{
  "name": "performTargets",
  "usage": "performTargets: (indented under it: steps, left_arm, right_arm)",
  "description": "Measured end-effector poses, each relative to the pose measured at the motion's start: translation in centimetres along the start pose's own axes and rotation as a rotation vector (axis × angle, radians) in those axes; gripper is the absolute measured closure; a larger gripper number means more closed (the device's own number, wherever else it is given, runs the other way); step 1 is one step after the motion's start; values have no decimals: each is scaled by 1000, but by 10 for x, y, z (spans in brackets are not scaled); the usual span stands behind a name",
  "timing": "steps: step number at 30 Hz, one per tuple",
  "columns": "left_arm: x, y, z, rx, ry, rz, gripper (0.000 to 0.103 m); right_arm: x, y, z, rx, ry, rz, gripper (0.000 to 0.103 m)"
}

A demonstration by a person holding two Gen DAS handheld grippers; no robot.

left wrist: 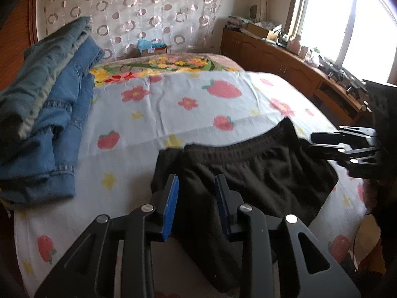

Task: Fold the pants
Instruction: 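Grasp the folded pants edge again with the right tool, then grasp the black pants waistband with the left tool while the right tool holds its edge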

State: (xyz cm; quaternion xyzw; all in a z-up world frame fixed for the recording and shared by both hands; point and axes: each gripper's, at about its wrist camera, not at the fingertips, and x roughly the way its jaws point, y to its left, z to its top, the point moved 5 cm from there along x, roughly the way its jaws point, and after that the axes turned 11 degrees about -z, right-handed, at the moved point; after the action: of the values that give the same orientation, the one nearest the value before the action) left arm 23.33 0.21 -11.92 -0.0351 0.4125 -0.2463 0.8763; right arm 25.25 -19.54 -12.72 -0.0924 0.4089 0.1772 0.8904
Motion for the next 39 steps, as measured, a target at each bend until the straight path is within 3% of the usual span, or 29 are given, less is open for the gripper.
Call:
performTargets:
  steps: [4,11,12,16,18,27,29,32,34,39]
  left_arm:
    - [11,3,-10,-4,33,23,74]
    - [12,1,-14,11,20,52,63]
    - [12,2,-14,7,17,55,60]
    - [12,6,-15,-17,9,51,56]
    - [11,5,-16,-16,10,52,55]
    - [11,6,-16,-15,11,52,54]
    - [12,6,-15,-16,11,51,54]
    - [12,5,-16,-15,11,52,53]
    - [12,5,-16,-14,11,52,53]
    - [12,5,-16,-15,11,52,52]
  right_arm:
    - [-7,2,-16,2,22,0,61]
    - [-15,-1,-35,25,48,5,61]
    - [-17,0,-37,23,50,9,63]
    - [-19,6,-43,15,64,39,91]
    - [-19,8,-45,0,65,33,98]
    - [-22,4,-49,4,68,13,101]
    - [-24,4,-47,7,64,10,96]
    - [-25,1,-42,19,52,-6,77]
    - [-26,-3,-37,36,35,-25,48]
    - [-15,-9,-24,51,28,-39,45]
